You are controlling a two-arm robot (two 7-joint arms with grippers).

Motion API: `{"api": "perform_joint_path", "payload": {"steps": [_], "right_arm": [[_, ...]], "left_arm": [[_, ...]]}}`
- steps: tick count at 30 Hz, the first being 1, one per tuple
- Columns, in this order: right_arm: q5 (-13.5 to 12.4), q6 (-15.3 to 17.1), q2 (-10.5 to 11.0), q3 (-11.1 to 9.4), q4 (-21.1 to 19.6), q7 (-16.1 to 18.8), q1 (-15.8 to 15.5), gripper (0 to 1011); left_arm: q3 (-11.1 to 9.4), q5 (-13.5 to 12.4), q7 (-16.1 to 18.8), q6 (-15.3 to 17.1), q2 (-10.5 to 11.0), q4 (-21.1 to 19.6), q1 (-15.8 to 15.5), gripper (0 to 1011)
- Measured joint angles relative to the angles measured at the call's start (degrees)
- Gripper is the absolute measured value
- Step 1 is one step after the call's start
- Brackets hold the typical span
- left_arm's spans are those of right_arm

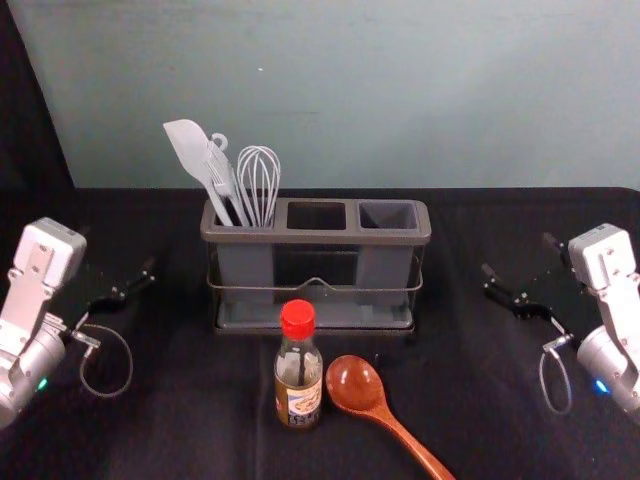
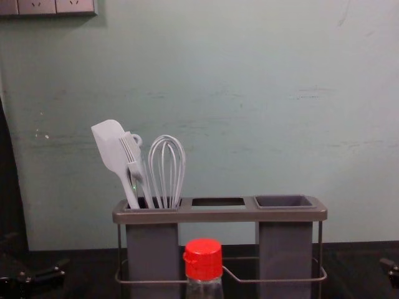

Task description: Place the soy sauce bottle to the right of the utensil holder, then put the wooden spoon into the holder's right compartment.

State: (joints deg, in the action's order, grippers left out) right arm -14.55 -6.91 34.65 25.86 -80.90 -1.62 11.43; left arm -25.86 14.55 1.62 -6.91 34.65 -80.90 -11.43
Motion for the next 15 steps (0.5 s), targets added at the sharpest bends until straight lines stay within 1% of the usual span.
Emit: {"api": "perform_joint_path", "payload": {"steps": [13,15], "right_arm": [[0.0,0.0,0.0,0.0,0.0,0.0,0.0,1004],[0.5,-0.7,0.1,-0.3,-0.3,-0.1,-0.4,1004]], "left_arm": [[0.0,0.0,0.0,0.0,0.0,0.0,0.0,1011],[0.0,0.0,0.0,0.0,0.0,0.0,0.0,1012]]}}
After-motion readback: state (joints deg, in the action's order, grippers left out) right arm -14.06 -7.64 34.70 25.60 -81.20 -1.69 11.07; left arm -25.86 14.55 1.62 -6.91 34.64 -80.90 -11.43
